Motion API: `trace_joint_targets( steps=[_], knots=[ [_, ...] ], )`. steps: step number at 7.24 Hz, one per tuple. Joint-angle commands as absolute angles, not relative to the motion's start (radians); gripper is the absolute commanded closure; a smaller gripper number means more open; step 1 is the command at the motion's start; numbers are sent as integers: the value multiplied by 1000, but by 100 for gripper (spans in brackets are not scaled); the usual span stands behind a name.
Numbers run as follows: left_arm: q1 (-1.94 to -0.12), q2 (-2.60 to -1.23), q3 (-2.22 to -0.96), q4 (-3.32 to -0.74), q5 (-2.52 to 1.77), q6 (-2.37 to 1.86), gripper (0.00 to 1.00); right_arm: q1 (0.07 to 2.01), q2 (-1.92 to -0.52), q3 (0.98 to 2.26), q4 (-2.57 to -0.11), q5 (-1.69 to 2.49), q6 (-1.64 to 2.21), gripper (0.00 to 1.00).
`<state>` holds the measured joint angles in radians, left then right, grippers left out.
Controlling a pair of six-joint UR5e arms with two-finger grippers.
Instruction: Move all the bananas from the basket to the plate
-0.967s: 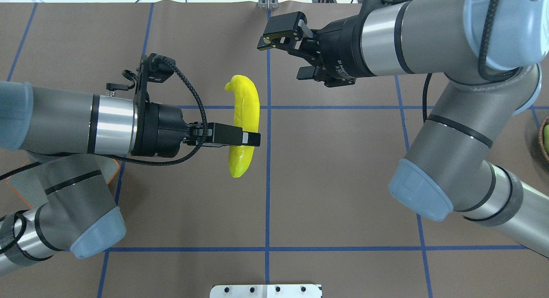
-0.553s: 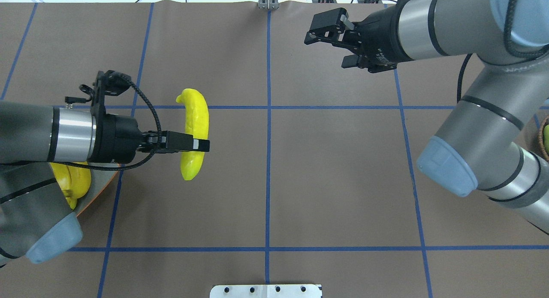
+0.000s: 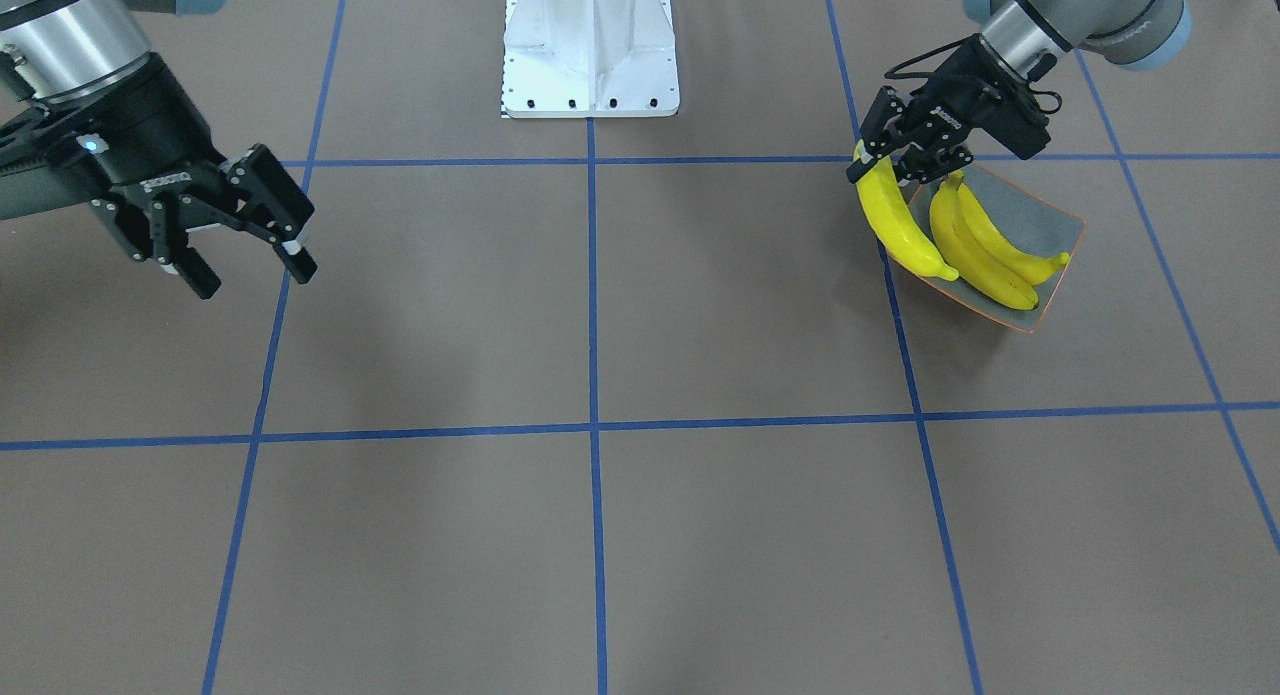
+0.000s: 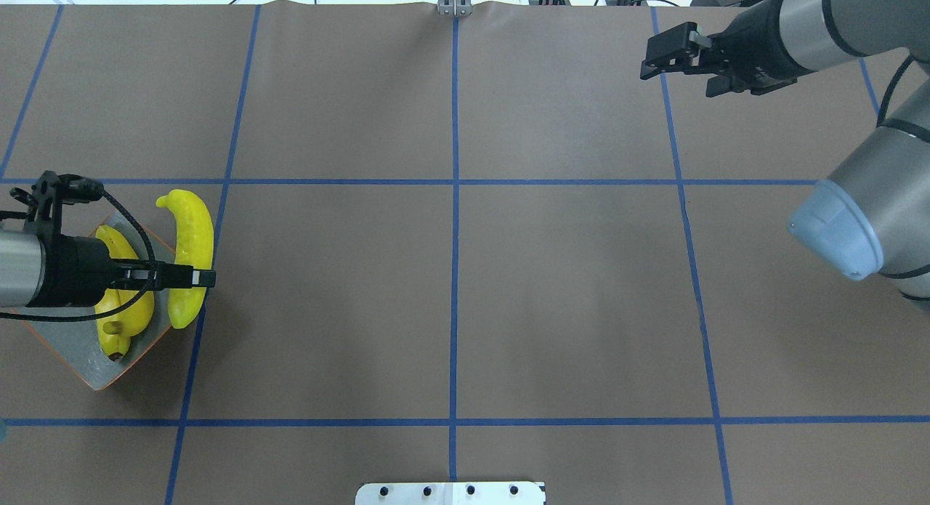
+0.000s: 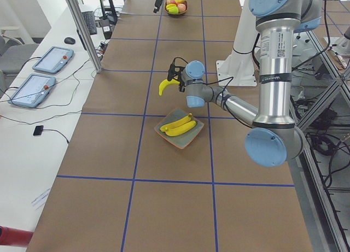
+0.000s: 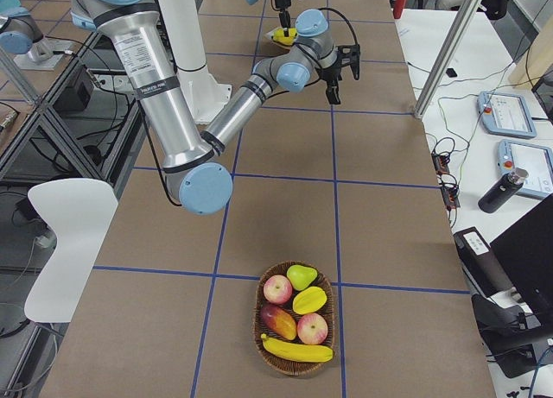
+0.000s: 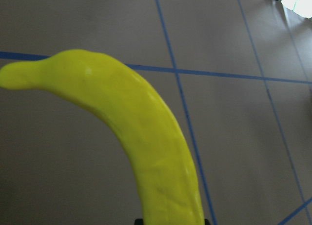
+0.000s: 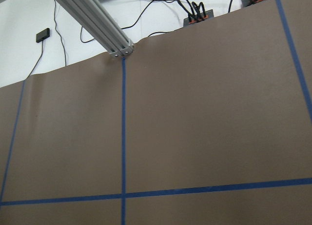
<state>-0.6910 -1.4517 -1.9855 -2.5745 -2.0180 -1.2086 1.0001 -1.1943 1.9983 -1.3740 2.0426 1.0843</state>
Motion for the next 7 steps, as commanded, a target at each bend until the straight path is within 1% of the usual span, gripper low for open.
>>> trace_joint_targets(
  steps=[1, 3, 4, 5, 6, 7],
  knots=[
    [-684, -1410, -1986, -2409, -1931, -1105, 100, 1110, -1277, 1964, -1388, 2133, 830, 0],
    [-678, -1408, -1987, -2311, -1910, -1039, 100, 1227, -1345, 1922, -1387, 2221, 586, 0],
    [-675, -1410, -1987, -2278, -1907, -1032, 83, 1276, -1354, 1892, -1387, 2262, 522, 0],
    [-672, -1410, -1985, -2276, -1905, -1020, 44, 1298, -1358, 1870, -1387, 2278, 470, 0],
    [-672, -1407, -1982, -2276, -1902, -970, 15, 1308, -1374, 1861, -1384, 2278, 428, 0],
    [-673, -1399, -1983, -2275, -1855, -957, 0, 1334, -1387, 1858, -1387, 2278, 387, 0]
  ],
)
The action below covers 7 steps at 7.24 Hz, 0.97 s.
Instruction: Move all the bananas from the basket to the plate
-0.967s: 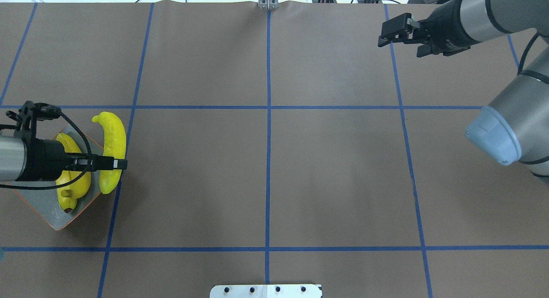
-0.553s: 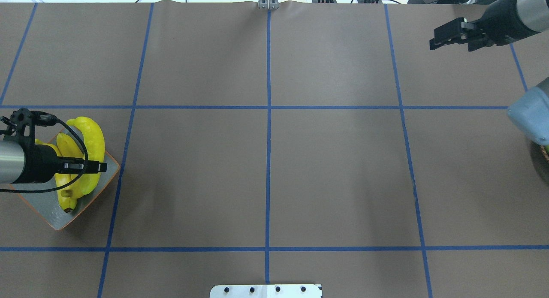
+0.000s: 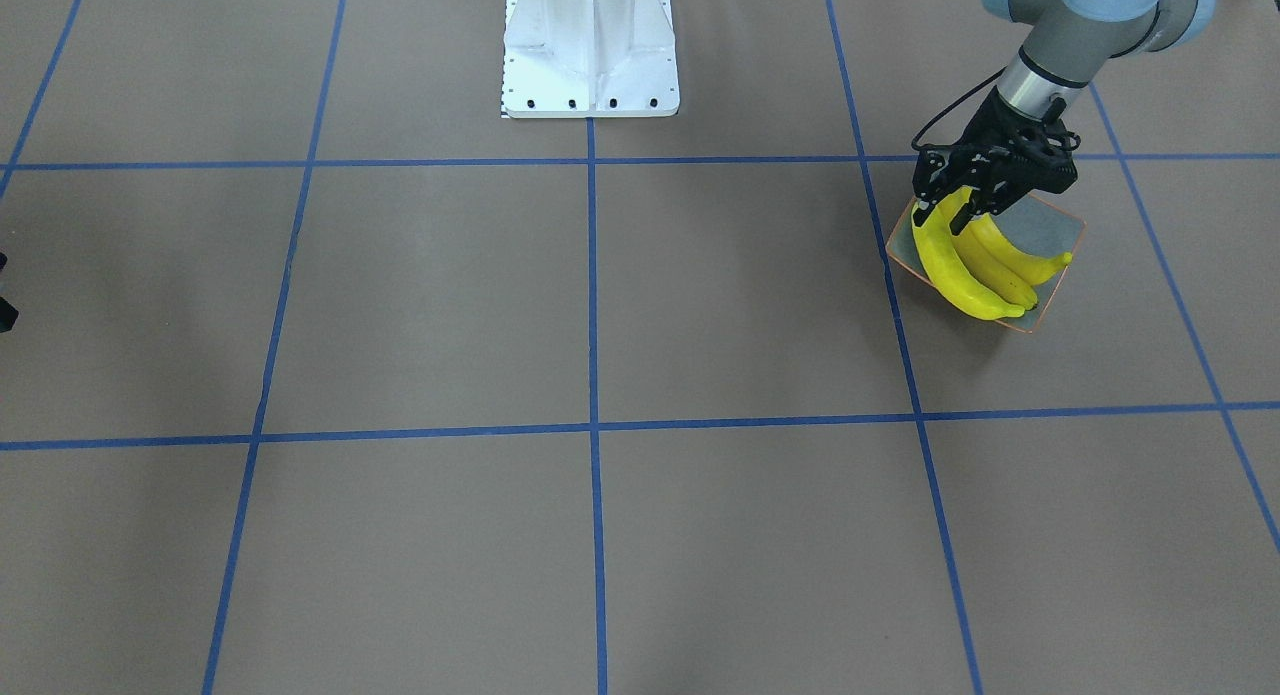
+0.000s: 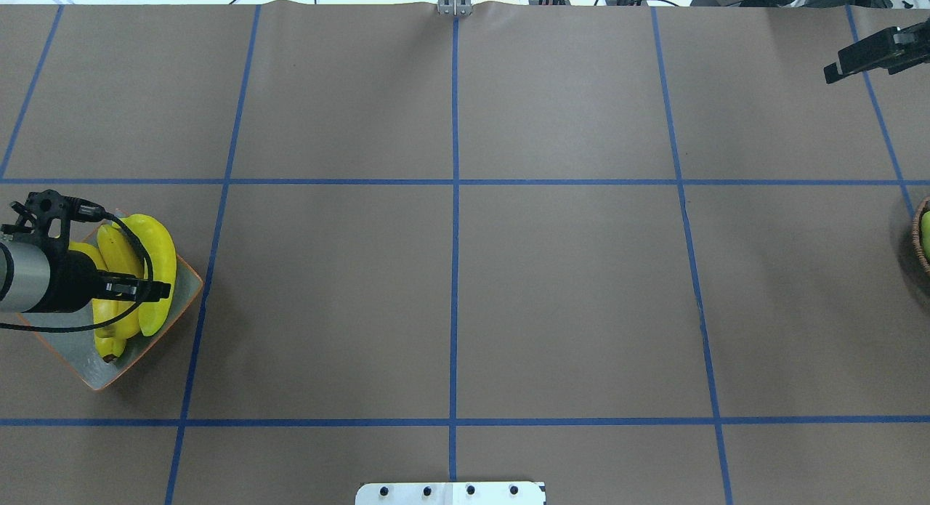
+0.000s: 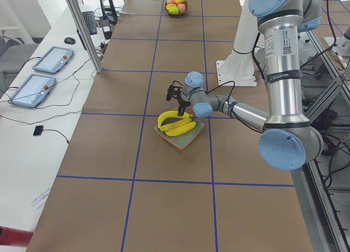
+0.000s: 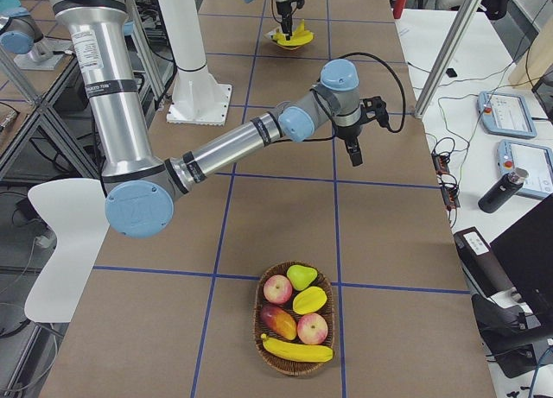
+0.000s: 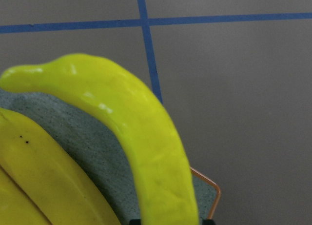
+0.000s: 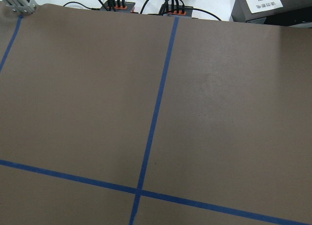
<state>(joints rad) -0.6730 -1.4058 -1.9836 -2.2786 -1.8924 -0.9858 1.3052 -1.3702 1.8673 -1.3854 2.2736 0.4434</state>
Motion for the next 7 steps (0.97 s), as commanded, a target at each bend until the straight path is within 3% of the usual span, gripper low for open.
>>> trace_joint_targets(
  steps=[1, 4, 7],
  knots=[
    [-687, -1401, -1996, -2276, -1862, -945, 0, 1368, -1399, 1847, -1387, 2289, 341, 0],
    [-816, -1413, -2109, -2276, -2089, -940, 0, 1494, -1423, 1712, -1384, 2344, 32, 0],
    [-816, -1439, -2115, -2276, -2088, -948, 0, 1572, -1433, 1524, -1378, 2336, -346, 0]
  ],
)
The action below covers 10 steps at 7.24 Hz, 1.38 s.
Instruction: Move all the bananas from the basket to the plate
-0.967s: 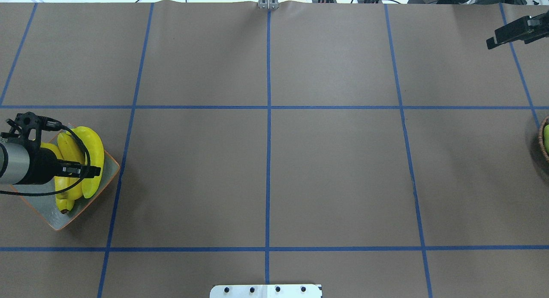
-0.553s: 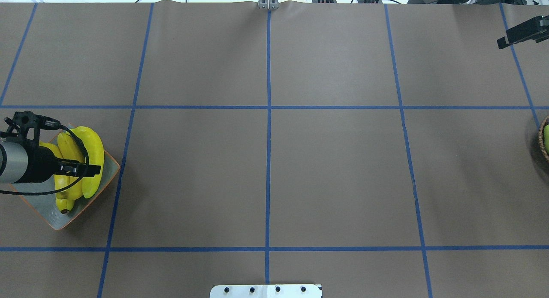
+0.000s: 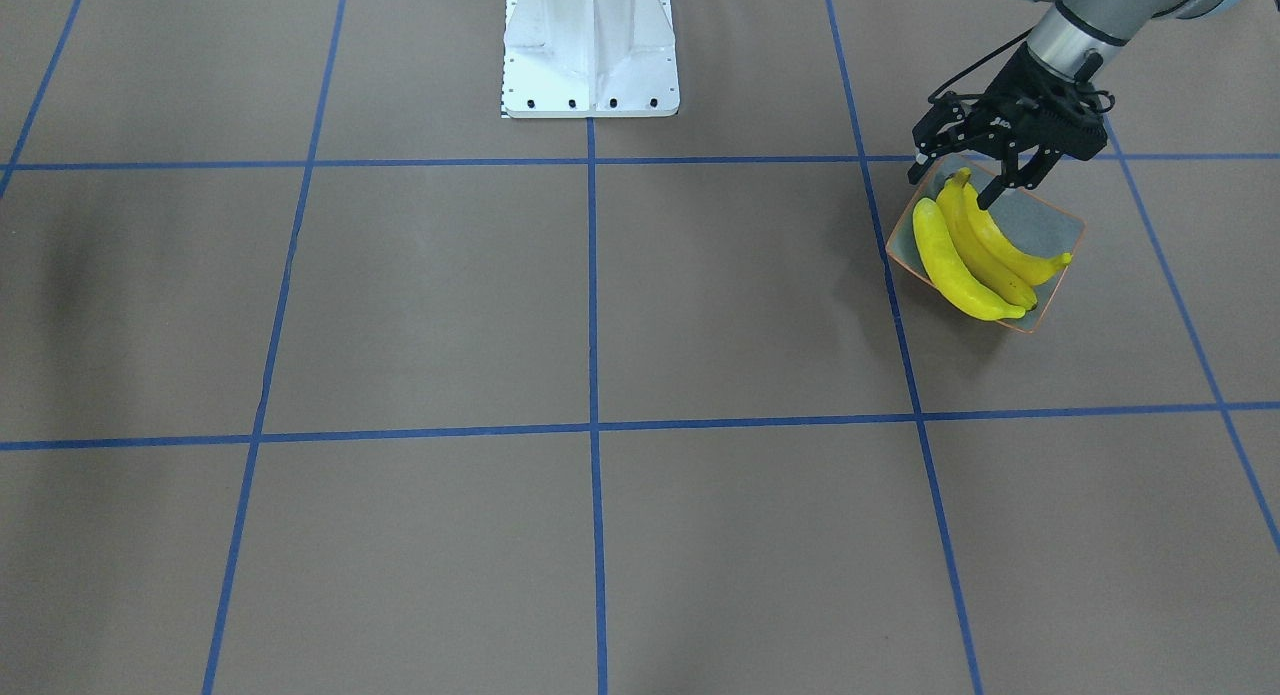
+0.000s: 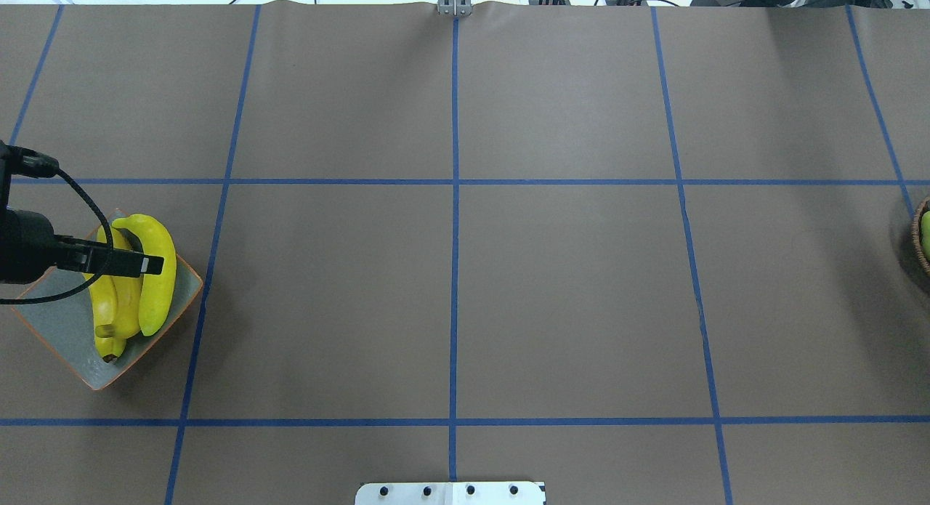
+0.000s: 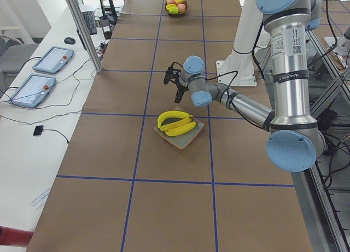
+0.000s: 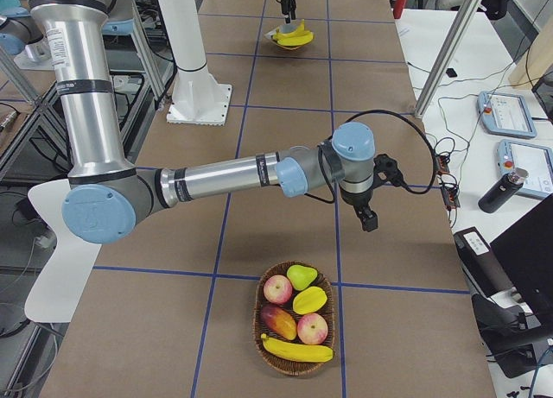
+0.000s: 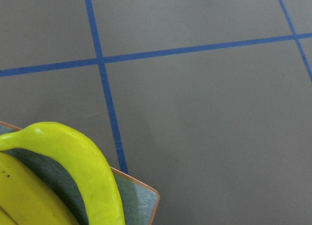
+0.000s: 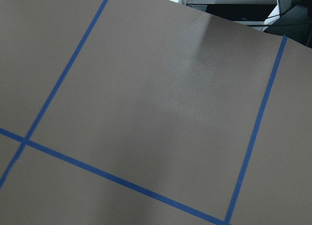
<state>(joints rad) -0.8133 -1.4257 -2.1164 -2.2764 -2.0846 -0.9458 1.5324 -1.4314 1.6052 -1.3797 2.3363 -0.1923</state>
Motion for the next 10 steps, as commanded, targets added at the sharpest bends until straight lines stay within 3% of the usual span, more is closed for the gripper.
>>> trace_joint_targets(
  steps=[1, 5, 7, 8, 9, 10],
  knots=[
    [-815, -1442, -2114, -2276, -2088, -950, 0, 1606, -1468, 1482, -1378, 2338, -365, 0],
    [-813, -1450, -2115, -2276, -2080, -951, 0, 1709, -1652, 1404, -1349, 2361, -187, 2],
    [-813, -1459, -2115, -2278, -2079, -951, 0, 1709, -1739, 1384, -1212, 2275, -106, 4],
    [-813, -1463, -2117, -2279, -2079, -948, 0, 1707, -1736, 1303, -1121, 2245, -104, 6],
    [-813, -1465, -2118, -2279, -2077, -948, 0, 1707, -1732, 1245, -1044, 2240, -68, 10],
    [-813, -1465, -2120, -2281, -2077, -943, 0, 1707, -1736, 1240, -1025, 2244, -40, 22]
  ],
)
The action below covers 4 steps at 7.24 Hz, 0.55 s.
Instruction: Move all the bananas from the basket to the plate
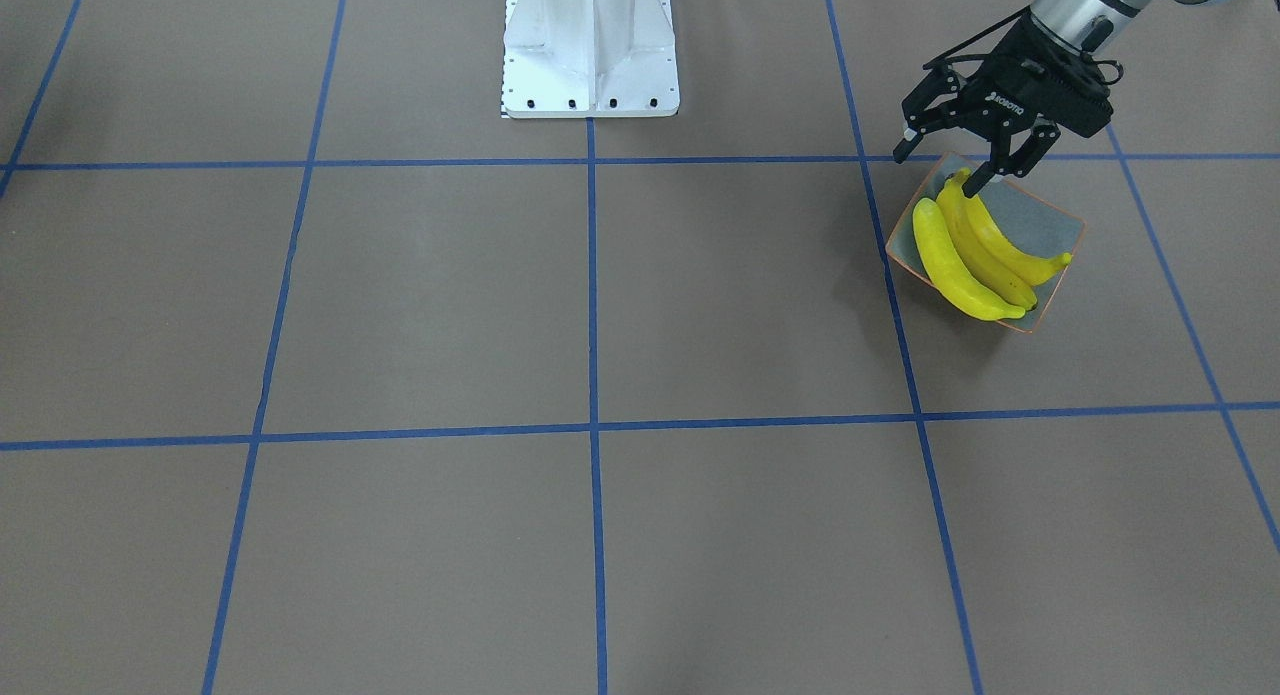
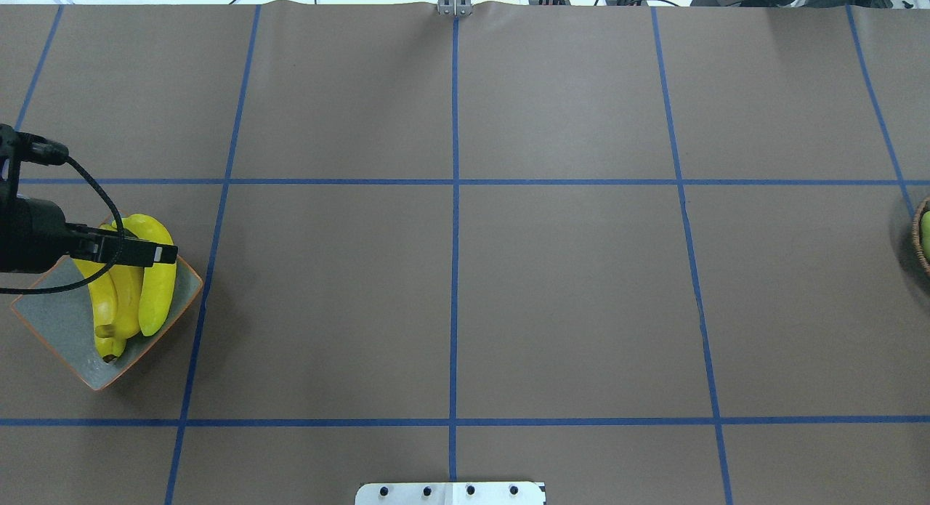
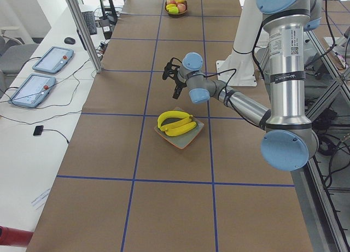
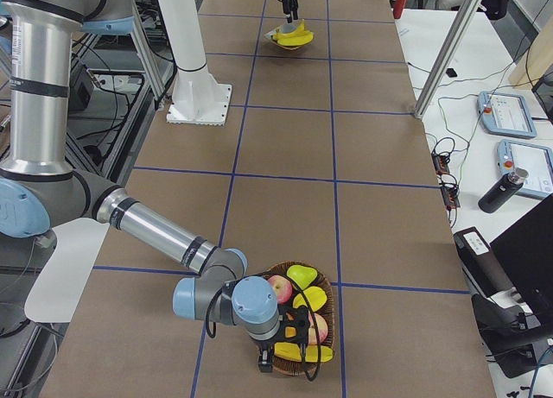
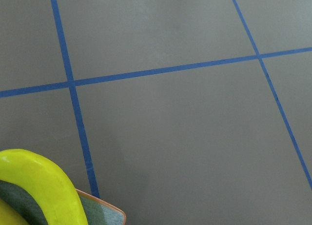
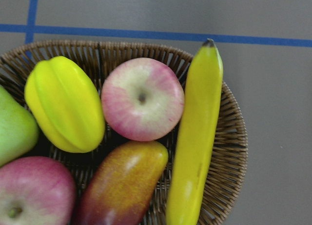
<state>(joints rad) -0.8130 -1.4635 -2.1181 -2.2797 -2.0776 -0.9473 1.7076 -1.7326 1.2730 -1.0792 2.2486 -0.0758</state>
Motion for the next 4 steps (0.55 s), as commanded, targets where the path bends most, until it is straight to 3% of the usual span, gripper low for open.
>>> trace_joint_targets(
  steps=[1, 4],
  knots=[
    [-813, -1477, -2120, -2281, -2077, -943, 0, 1706, -1735, 1241, -1025, 2253, -35, 26],
    [-811, -1479, -2121, -2281, -2075, -943, 0, 1704, -1736, 1247, -1025, 2301, -8, 29]
  ],
)
